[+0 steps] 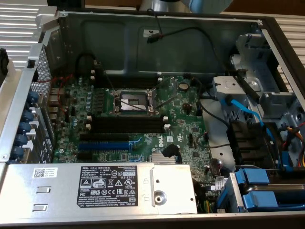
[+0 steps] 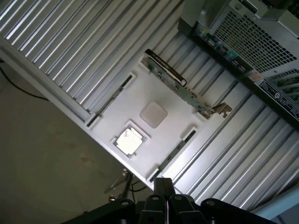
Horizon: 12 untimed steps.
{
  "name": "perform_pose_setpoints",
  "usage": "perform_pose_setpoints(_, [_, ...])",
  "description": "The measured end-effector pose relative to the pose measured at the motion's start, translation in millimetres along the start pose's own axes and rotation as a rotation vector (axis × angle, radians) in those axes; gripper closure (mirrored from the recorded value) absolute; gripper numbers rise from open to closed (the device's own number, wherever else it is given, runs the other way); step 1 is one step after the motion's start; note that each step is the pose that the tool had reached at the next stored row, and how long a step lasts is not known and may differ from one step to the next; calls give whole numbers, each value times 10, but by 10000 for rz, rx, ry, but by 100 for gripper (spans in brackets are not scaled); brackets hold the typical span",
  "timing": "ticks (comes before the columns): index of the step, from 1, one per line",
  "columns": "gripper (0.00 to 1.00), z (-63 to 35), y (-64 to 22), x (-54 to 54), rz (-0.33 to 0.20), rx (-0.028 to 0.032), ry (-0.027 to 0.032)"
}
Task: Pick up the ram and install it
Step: 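Pick up the ram and move it above insertion slot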
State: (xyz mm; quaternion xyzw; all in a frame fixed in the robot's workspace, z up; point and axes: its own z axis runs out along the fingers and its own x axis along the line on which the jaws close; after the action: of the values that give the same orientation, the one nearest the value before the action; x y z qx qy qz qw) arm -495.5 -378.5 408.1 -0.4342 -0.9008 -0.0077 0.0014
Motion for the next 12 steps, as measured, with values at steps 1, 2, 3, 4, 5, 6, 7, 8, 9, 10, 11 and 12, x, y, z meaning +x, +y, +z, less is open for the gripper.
perform_pose_setpoints(1, [90,1,0,0,181,-1,-2])
perform_pose_setpoints(2, [90,2,0,0,357,-3,-4])
perform_pose_setpoints(3, [90,4,0,-1,538,-6,-7])
perform_pose_setpoints(4, [90,5,0,-1,712,-7,-9])
perform_pose_setpoints(5, [90,7,0,0,889,-8,-11])
perform_pose_setpoints(6, [90,9,0,0,1074,-11,-14])
perform_pose_setpoints(7, [90,11,0,0,1251,-12,-16])
perform_pose_setpoints(8, [90,12,0,0,1430,-14,-18])
perform_pose_setpoints(9, [90,14,0,0,1605,-15,-20])
perform_pose_setpoints(10, [90,16,0,0,1780,-17,-23])
perform_pose_setpoints(11, [90,17,0,0,1961,-18,-25])
perform_pose_setpoints(12, [90,19,0,0,2135,-20,-27])
